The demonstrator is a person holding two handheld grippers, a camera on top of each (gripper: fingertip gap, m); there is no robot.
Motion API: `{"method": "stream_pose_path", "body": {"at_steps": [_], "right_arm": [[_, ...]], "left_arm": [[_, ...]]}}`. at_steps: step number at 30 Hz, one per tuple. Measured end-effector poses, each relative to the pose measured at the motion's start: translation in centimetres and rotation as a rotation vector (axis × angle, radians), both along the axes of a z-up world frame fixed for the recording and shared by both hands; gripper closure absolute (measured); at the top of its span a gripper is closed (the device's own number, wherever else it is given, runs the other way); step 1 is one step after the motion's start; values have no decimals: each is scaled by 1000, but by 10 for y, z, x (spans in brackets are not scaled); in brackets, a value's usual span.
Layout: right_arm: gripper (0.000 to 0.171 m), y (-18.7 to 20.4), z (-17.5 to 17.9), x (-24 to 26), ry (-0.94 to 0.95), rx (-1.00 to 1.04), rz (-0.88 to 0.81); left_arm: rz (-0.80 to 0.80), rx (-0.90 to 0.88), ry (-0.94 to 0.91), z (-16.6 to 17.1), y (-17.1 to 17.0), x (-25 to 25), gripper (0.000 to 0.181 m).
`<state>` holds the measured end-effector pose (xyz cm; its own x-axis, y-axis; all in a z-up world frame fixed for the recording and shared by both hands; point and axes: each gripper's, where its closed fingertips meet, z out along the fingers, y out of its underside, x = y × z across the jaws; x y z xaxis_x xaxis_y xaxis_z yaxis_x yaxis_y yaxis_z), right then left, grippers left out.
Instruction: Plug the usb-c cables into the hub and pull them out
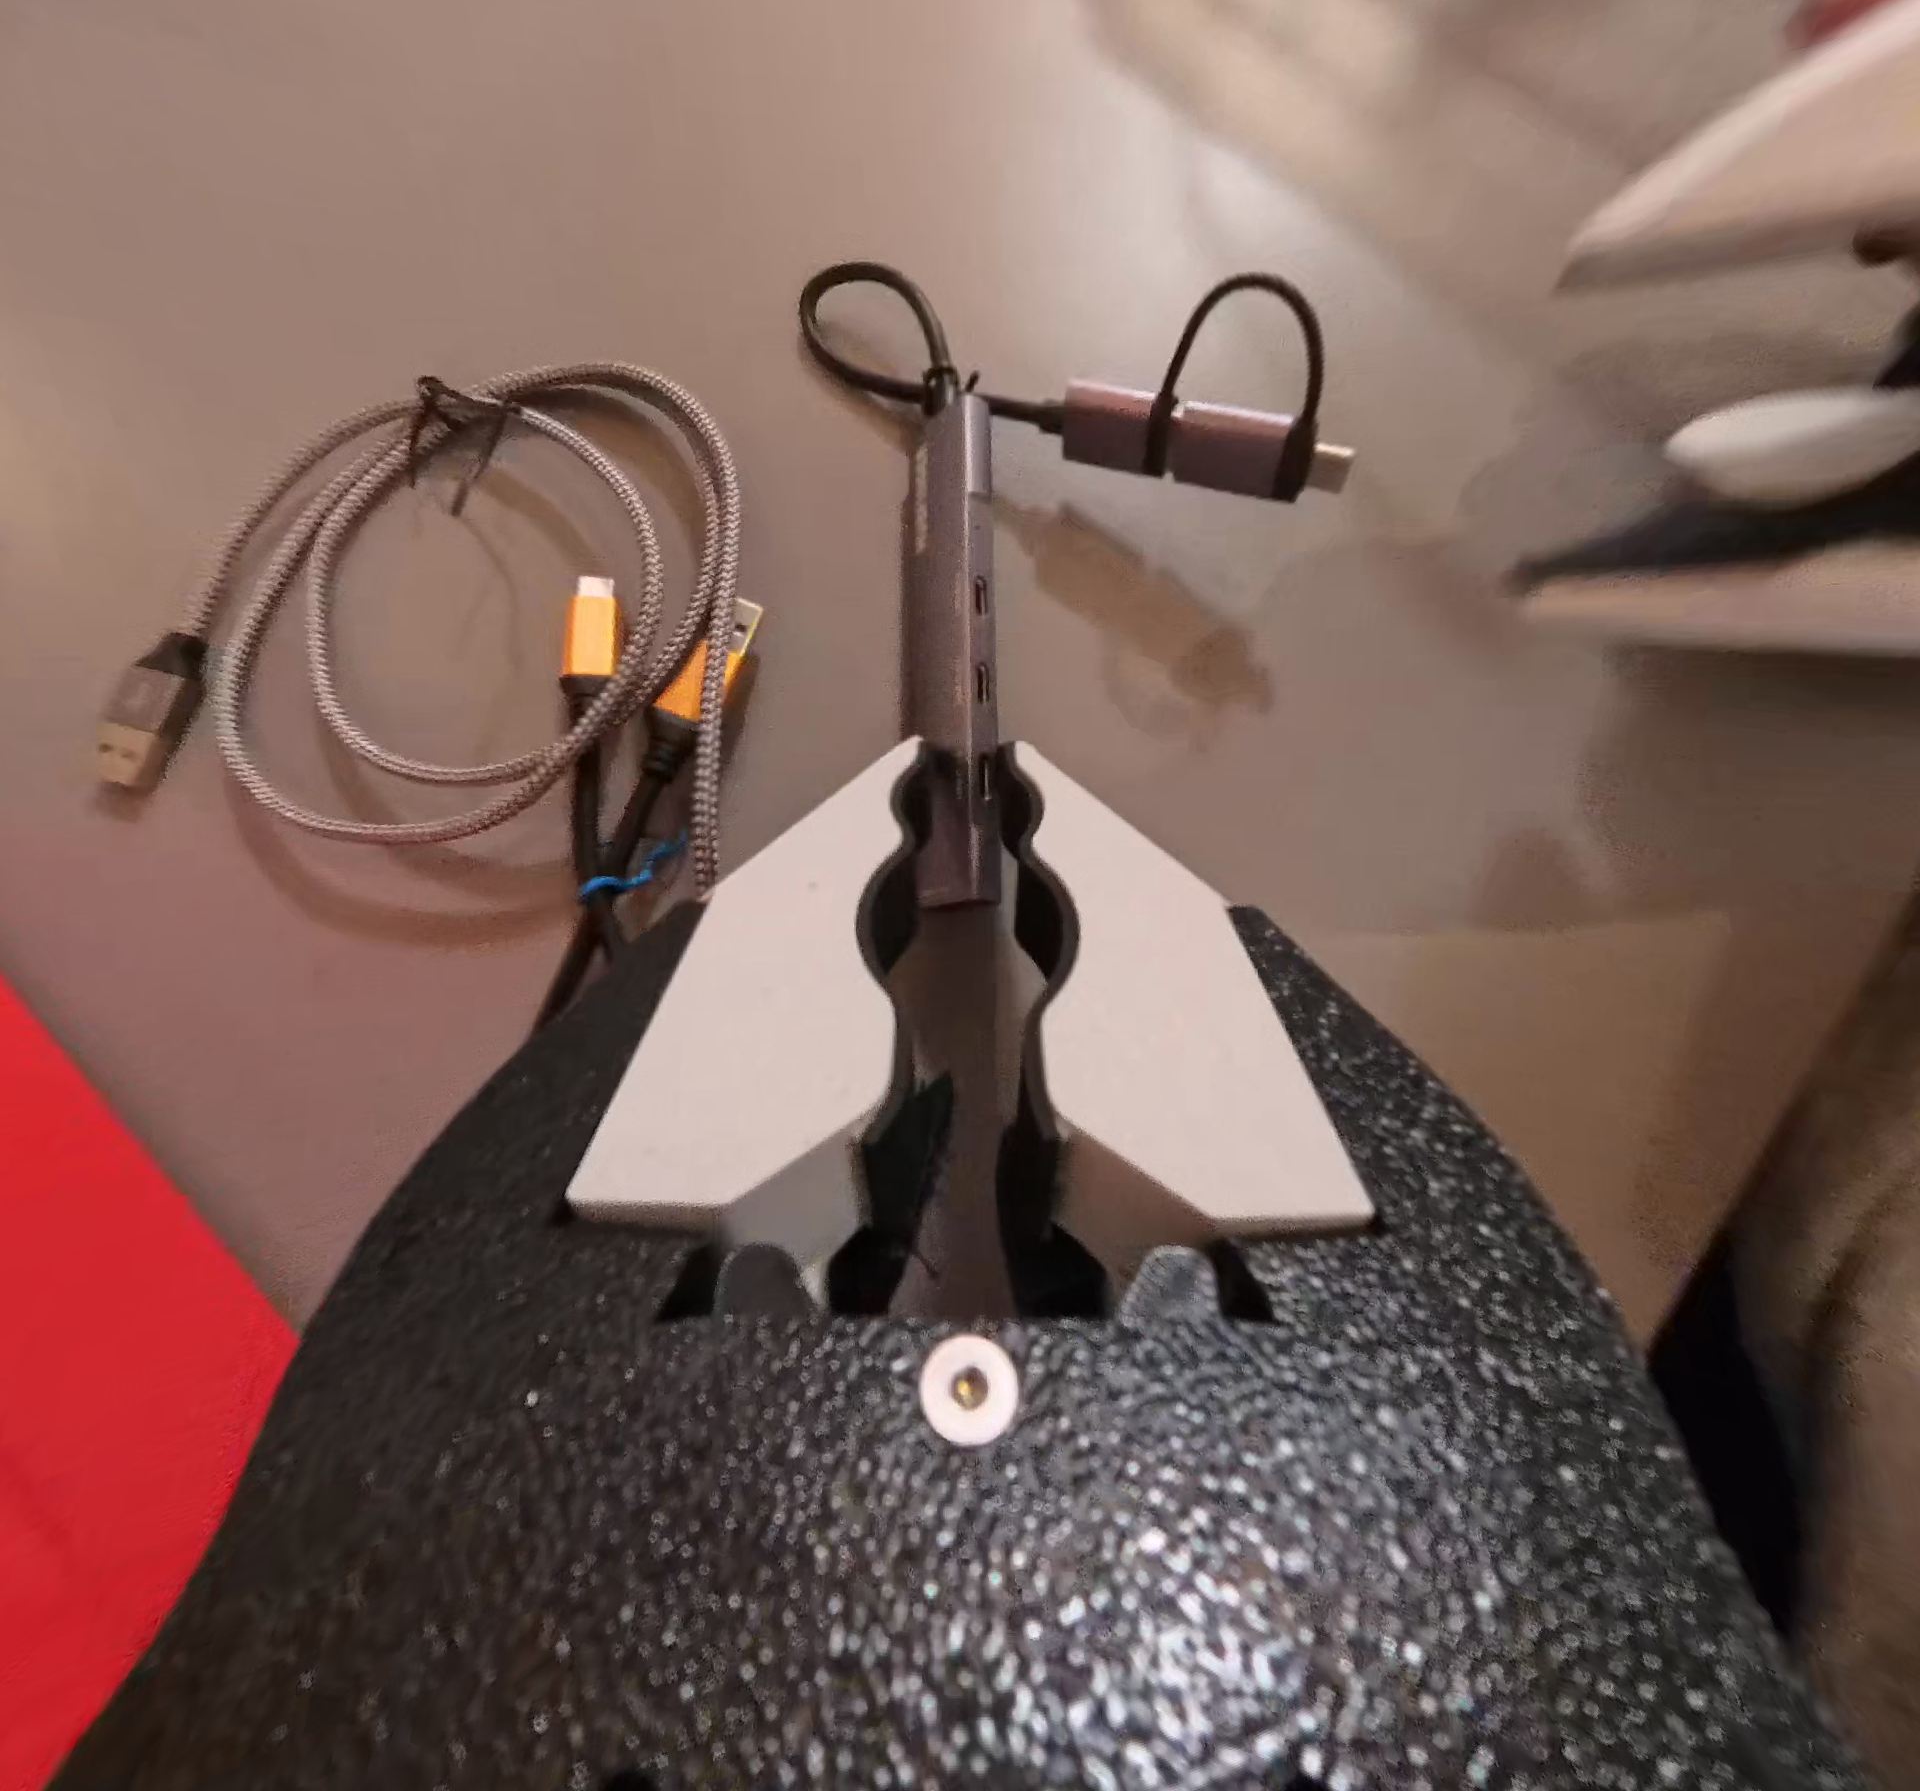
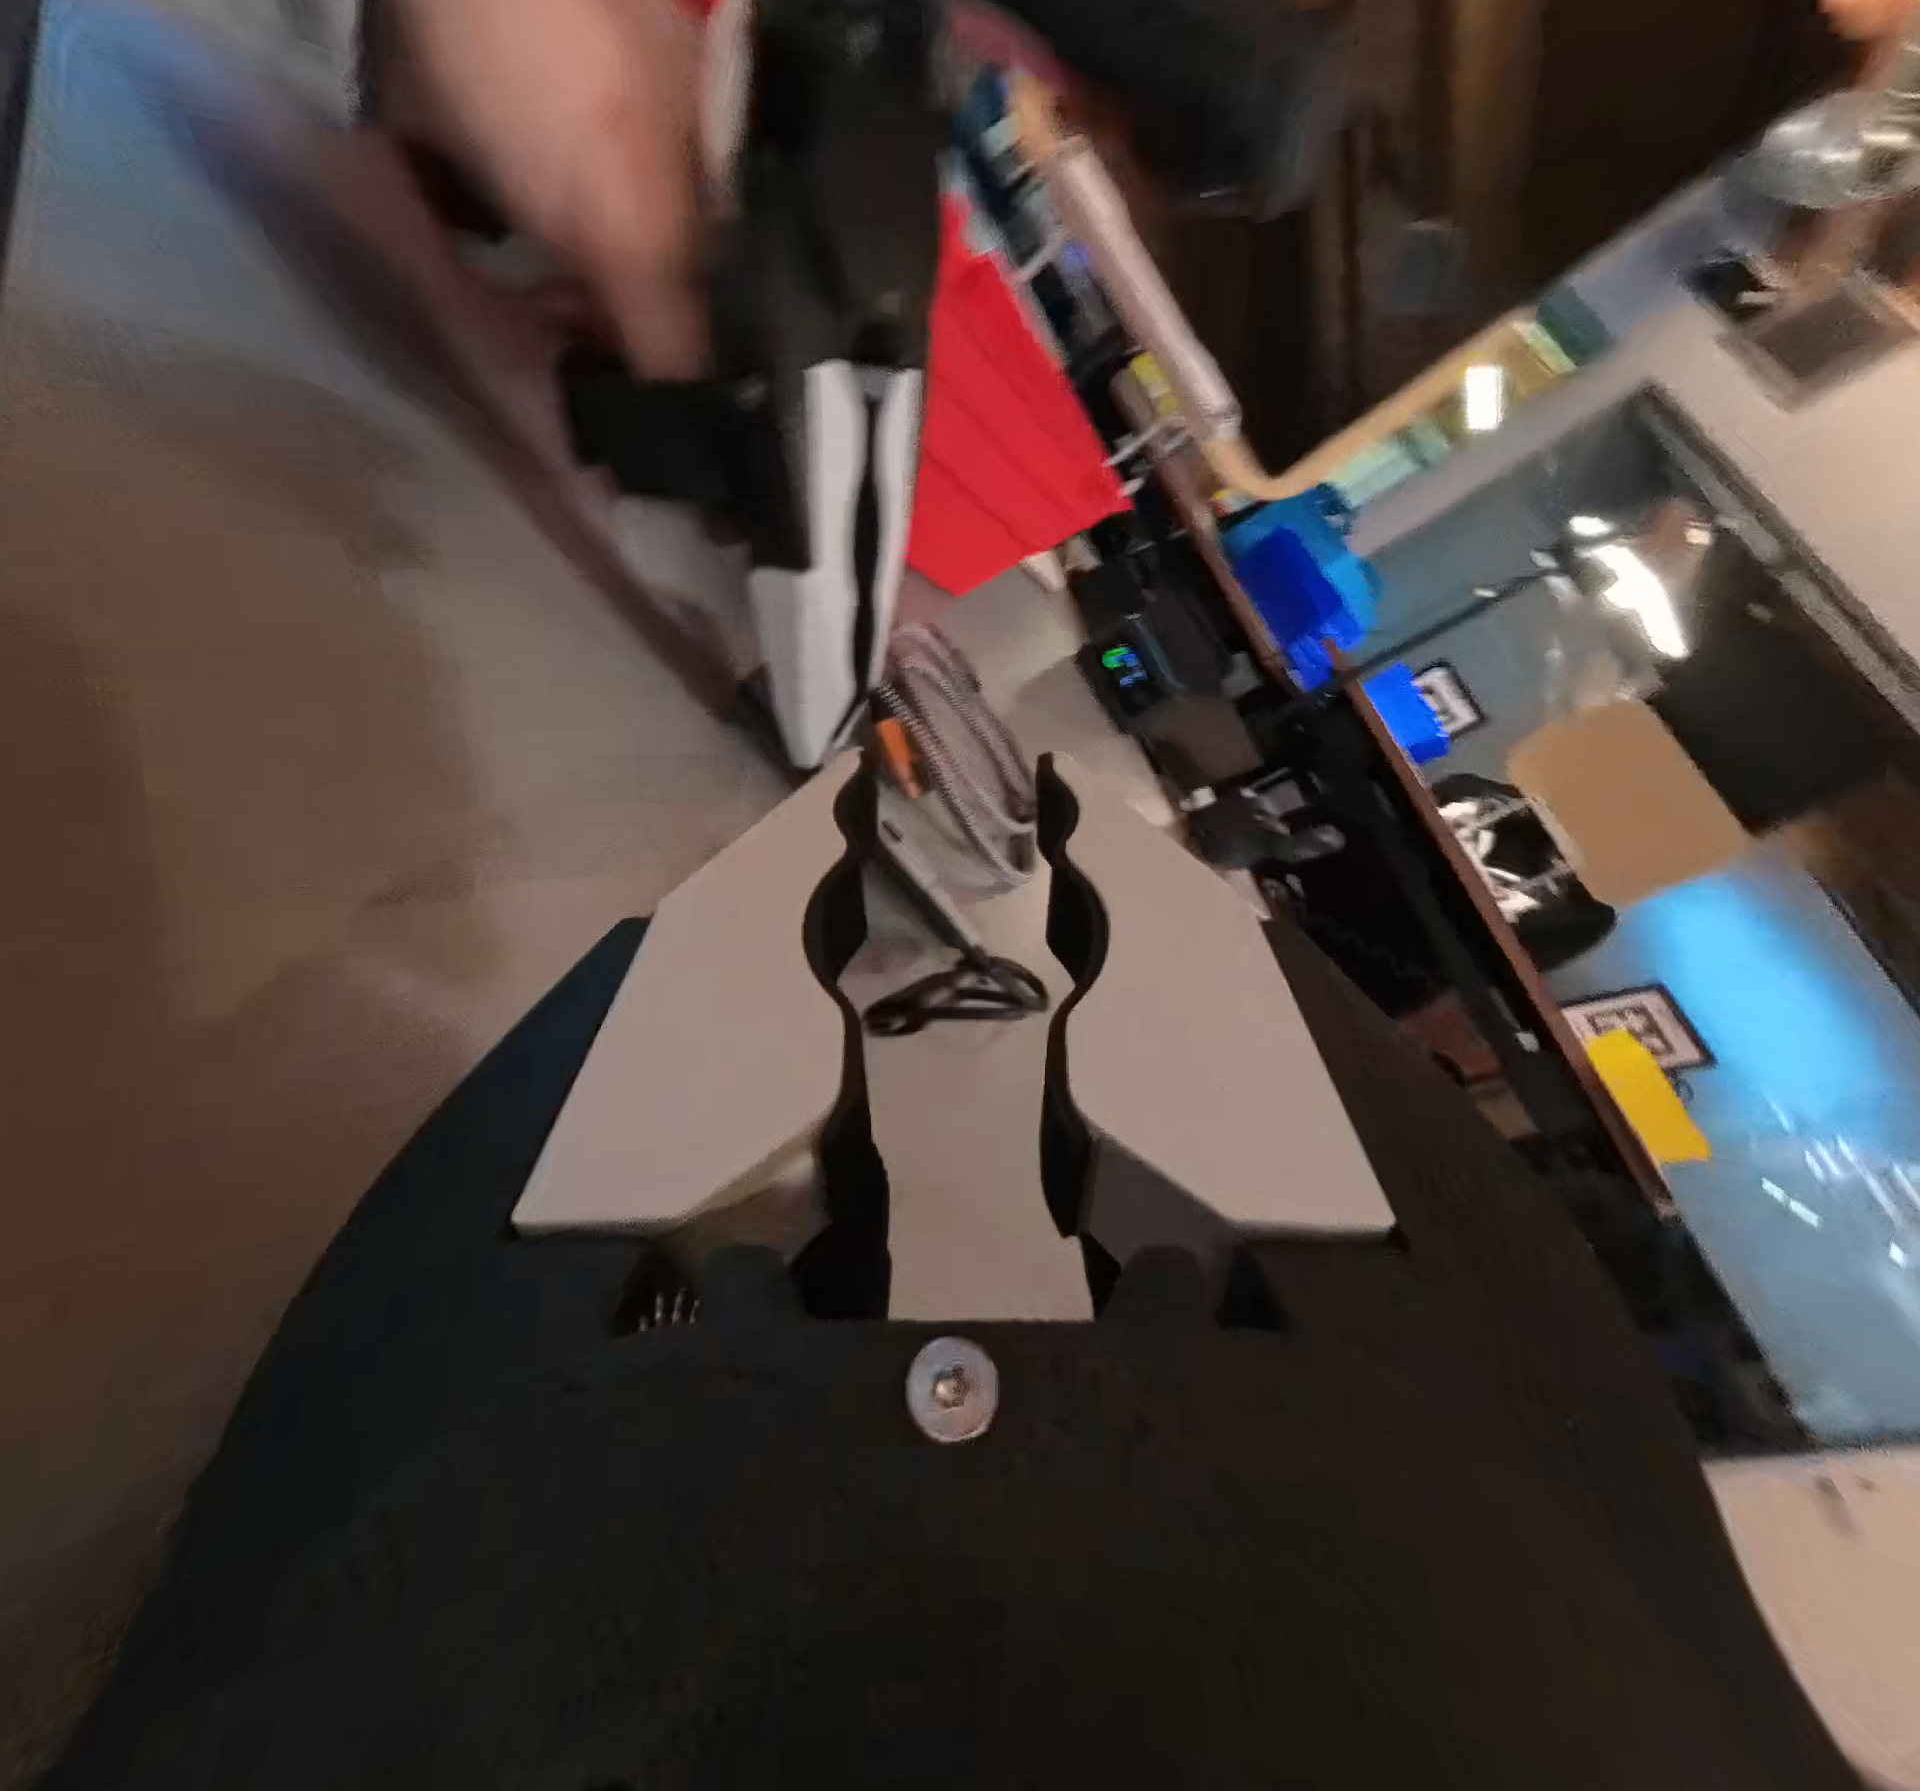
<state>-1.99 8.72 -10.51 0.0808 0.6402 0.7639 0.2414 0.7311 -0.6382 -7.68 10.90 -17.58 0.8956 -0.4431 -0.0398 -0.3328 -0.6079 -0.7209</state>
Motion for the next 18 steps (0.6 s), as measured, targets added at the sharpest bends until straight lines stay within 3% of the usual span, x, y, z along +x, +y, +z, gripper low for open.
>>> {"method": "stream_pose_path", "body": {"at_steps": [1,4,9,11,15,18], "right_arm": [[139,-1,-9,-7,-84,33,10],[133,6,-30,-23,-290,131,-1],[134,28,-58,-36,-547,318,-12],[147,30,-66,-37,-623,346,9],[157,31,-70,-32,-706,321,46],[162,33,-59,-27,-640,188,73]], "left_arm": [[4,-12,-31,1,-1,1,171],[9,-46,-94,0,-4,3,171],[-140,-53,-63,0,-15,18,172],[-207,-22,-5,0,-19,24,171],[-243,71,86,5,-16,25,171],[-279,255,160,21,-11,28,146]]}}
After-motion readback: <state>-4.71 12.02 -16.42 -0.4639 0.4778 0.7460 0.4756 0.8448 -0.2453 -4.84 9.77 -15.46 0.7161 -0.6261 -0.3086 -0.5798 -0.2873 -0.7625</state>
